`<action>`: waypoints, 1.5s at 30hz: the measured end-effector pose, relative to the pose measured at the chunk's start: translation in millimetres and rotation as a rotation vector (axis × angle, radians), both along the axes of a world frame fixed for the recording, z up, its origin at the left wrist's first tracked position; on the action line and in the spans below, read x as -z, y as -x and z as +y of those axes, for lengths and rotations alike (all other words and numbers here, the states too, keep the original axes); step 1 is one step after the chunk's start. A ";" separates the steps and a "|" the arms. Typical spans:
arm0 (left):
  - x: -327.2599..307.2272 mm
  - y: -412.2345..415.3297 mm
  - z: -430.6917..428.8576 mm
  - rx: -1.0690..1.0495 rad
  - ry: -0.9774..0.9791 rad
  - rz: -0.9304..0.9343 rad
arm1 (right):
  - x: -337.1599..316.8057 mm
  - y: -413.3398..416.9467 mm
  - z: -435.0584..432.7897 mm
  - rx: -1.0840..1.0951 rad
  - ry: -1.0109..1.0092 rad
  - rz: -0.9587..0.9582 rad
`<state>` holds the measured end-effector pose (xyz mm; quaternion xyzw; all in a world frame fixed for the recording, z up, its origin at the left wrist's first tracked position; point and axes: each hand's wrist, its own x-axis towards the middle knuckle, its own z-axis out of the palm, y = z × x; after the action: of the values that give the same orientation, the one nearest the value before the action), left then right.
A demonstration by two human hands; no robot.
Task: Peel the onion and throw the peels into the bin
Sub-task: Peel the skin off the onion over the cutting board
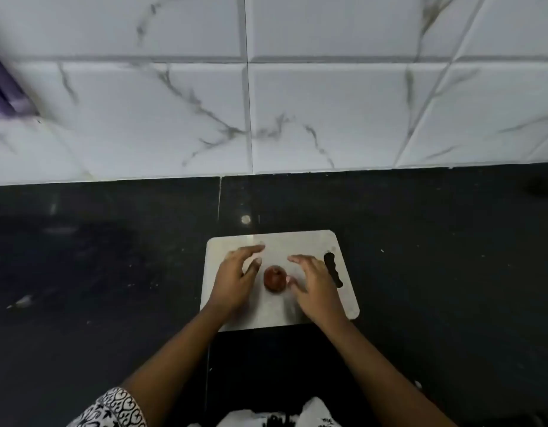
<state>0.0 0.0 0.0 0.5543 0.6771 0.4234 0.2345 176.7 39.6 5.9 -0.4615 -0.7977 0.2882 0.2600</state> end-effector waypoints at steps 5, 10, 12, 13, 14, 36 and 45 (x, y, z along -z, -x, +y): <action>14.6 2.8 -5.9 0.221 0.160 -0.196 | 16.3 3.1 -9.8 0.012 0.193 -0.065; 17.5 4.1 4.4 0.270 0.176 -0.174 | 26.2 17.2 -4.8 0.063 0.177 -0.040; 18.0 7.6 8.5 0.273 0.214 -0.165 | 27.0 21.0 -1.4 0.075 0.172 -0.023; 19.5 9.7 10.4 0.267 0.235 -0.172 | 26.8 21.8 0.5 0.074 0.173 -0.011; 20.0 11.7 11.7 0.261 0.248 -0.168 | 25.8 21.8 2.4 0.068 0.179 0.005; 1.3 19.9 33.7 0.350 0.402 -0.054 | 14.4 7.6 22.6 -0.069 0.350 0.083; -2.4 8.2 20.4 0.166 0.445 -0.574 | 6.1 24.2 32.4 -0.064 0.320 0.079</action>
<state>-8.2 20.4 2.4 0.4017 0.6118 0.3837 0.5631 152.5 72.0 -0.2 -0.4598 -0.7449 0.4378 0.2051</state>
